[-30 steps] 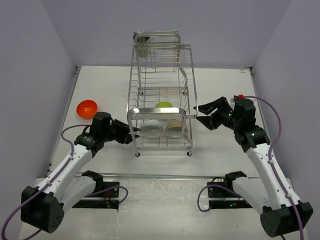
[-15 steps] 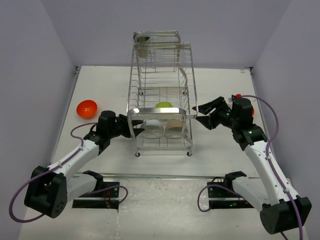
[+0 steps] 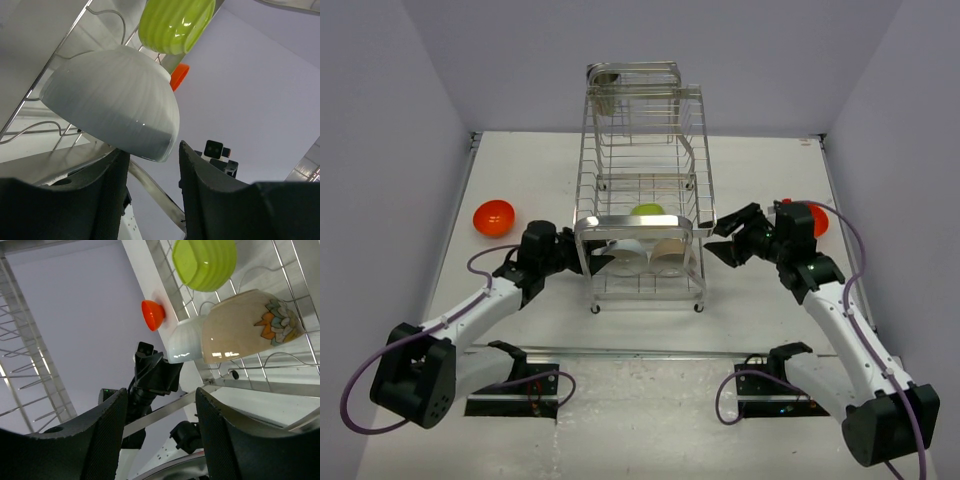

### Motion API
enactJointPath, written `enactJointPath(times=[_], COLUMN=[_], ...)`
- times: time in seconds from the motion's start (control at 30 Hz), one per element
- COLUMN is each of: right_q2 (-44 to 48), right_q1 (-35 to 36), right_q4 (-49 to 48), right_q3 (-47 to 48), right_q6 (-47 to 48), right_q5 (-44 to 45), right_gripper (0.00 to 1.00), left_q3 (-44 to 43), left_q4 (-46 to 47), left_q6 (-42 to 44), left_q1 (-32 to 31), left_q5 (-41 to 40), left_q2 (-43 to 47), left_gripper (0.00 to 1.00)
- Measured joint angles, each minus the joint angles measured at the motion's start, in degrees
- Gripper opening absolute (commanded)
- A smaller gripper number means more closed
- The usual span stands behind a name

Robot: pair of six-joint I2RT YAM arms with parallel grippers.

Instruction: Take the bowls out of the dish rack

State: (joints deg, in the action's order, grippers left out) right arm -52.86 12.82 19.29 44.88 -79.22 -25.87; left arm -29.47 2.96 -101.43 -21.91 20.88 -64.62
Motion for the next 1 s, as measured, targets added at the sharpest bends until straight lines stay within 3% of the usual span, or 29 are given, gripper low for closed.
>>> enactJointPath(times=[0.23,1.0], right_q2=[-2.2,-9.9], right_q1=[2.9,2.9], right_q4=[0.3,0.1], right_q3=[-1.1,7.1], right_q6=[0.1,5.9], right_q5=[-0.7,-0.7], right_gripper=[0.58,0.5], left_q3=[0.0,0.0], left_q4=[0.8,1.1], left_q6=[-0.5,-1.5], left_q1=[-0.3,-0.6], left_q5=[-0.1,-0.3], left_q2=[-0.2,-0.1], left_gripper=[0.46,0.47])
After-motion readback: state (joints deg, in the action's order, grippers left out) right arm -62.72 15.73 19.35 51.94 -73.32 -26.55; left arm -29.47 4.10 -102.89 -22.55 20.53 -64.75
